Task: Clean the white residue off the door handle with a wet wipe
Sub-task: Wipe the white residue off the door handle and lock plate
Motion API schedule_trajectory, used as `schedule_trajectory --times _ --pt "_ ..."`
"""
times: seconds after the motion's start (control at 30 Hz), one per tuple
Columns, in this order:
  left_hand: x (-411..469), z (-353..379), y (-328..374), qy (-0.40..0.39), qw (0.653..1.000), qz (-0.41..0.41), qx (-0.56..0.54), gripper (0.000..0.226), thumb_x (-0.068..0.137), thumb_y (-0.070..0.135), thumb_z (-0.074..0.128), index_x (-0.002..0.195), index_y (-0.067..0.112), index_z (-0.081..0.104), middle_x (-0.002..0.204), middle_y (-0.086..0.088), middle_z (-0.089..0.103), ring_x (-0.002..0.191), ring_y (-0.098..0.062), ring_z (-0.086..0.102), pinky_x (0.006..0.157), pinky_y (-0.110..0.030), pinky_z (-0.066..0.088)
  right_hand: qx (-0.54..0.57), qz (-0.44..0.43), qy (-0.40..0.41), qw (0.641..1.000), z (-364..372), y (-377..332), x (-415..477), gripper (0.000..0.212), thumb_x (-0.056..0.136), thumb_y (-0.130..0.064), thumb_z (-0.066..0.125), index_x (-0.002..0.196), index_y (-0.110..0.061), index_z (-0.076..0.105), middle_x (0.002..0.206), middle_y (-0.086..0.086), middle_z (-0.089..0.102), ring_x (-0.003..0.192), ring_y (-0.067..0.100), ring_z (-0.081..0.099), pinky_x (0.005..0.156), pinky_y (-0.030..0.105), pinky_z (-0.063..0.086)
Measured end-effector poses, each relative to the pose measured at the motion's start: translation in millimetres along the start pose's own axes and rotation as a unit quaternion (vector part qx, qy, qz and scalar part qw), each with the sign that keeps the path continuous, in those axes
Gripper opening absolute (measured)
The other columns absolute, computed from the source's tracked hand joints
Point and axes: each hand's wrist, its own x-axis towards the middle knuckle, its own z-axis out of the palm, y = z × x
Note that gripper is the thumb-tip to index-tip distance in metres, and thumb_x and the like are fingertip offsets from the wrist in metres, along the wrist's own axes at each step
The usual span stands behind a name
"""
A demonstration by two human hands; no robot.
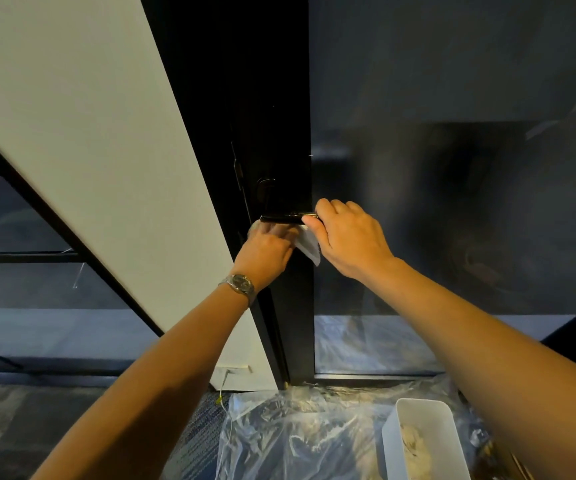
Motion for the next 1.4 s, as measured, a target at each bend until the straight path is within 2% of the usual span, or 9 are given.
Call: schedule_trajectory --times 0.13,0.37,0.47,0.67,0.87,1.0,1.13,1.3,1.4 --pt "-1.4 -0.9 -2.3 0.04 0.989 -0.12 -0.082 0.044 0.092 0.03 0.05 0.133 0.014 0.044 0.139 -0.009 0.039 0.126 -0.024 0.038 0.097 -0.03 0.042 -0.002 0.011 -0.01 1.0 0.4 -0.5 1.3 0.041 0.098 -0.041 0.028 0.111 -0.01 0.051 0.099 0.008 0.06 0.088 0.023 0.053 0.059 0.028 0.038" --pt "-4.9 10.7 5.1 0.049 0.996 -0.058 -0.053 0.039 0.093 0.026 0.048 0.129 0.013 0.048 0.137 -0.008 0.043 0.126 -0.025 0.04 0.105 -0.029 0.033 -0.004 0.015 -0.019 1.0 0.8 -1.6 0.5 0.041 0.098 -0.043 0.027 0.112 -0.011 0.049 0.101 0.007 0.059 0.09 0.021 0.051 0.06 0.026 0.036" --pt "-9.0 5.7 12.5 0.131 0.935 -0.2 -0.262 0.046 0.089 0.025 0.057 0.13 0.014 0.042 0.13 -0.007 0.042 0.106 -0.01 0.046 0.086 -0.02 0.041 -0.01 0.018 -0.021 1.0 1.4 -1.5 1.0 0.043 0.098 -0.043 0.027 0.115 -0.011 0.049 0.103 0.007 0.059 0.092 0.022 0.052 0.06 0.026 0.036" --pt "-7.7 12.7 23.7 0.118 0.833 -0.36 -0.402 0.039 0.098 0.021 0.035 0.135 0.01 0.036 0.126 -0.016 0.05 0.116 -0.029 0.05 0.101 -0.041 0.043 -0.026 0.023 -0.022 0.999 0.6 -3.1 0.6 0.044 0.097 -0.044 0.025 0.115 -0.011 0.048 0.103 0.008 0.059 0.093 0.023 0.052 0.06 0.028 0.039" --pt "-13.6 3.8 23.1 0.149 0.913 -0.255 -0.282 0.033 0.095 0.01 0.037 0.126 0.006 0.048 0.132 -0.01 0.044 0.109 -0.021 0.051 0.089 -0.024 0.041 -0.024 0.026 -0.02 0.999 1.2 -3.3 0.5 0.044 0.097 -0.044 0.026 0.114 -0.011 0.049 0.101 0.008 0.059 0.091 0.023 0.051 0.059 0.028 0.038" --pt "-10.0 4.4 15.7 0.055 0.99 -0.075 -0.101 0.031 0.094 0.014 0.041 0.118 0.004 0.057 0.13 -0.014 0.05 0.122 -0.033 0.041 0.105 -0.039 0.039 -0.027 0.027 -0.028 0.999 0.8 -2.8 0.5 0.043 0.097 -0.044 0.025 0.115 -0.012 0.048 0.103 0.007 0.058 0.092 0.021 0.05 0.059 0.026 0.035" --pt "-6.1 -2.6 6.9 0.076 0.986 -0.12 -0.088 0.028 0.093 0.018 0.046 0.117 0.011 0.059 0.127 -0.012 0.053 0.115 -0.028 0.05 0.099 -0.036 0.045 -0.013 0.016 -0.041 0.999 -0.5 -1.1 1.1 0.041 0.097 -0.042 0.025 0.114 -0.012 0.048 0.103 0.006 0.058 0.091 0.02 0.049 0.062 0.026 0.037" --pt "-6.7 0.4 2.7 0.006 0.996 0.061 0.067 0.023 0.089 0.021 0.054 0.104 0.011 0.069 0.127 -0.009 0.058 0.122 -0.036 0.047 0.107 -0.047 0.033 0.058 -0.032 -0.079 0.995 -6.6 13.5 1.1 0.029 0.099 -0.033 0.029 0.103 -0.012 0.05 0.094 0.004 0.055 0.082 0.019 0.047 0.067 0.027 0.034" --pt "-5.9 -2.8 3.2 0.024 0.999 -0.023 0.036 0.025 0.088 0.022 0.055 0.107 0.01 0.067 0.126 -0.01 0.057 0.121 -0.035 0.048 0.106 -0.047 0.033 0.088 -0.047 -0.065 0.993 -5.0 19.0 1.4 0.03 0.1 -0.03 0.029 0.103 -0.015 0.054 0.093 0.002 0.059 0.08 0.018 0.049 0.071 0.027 0.037"
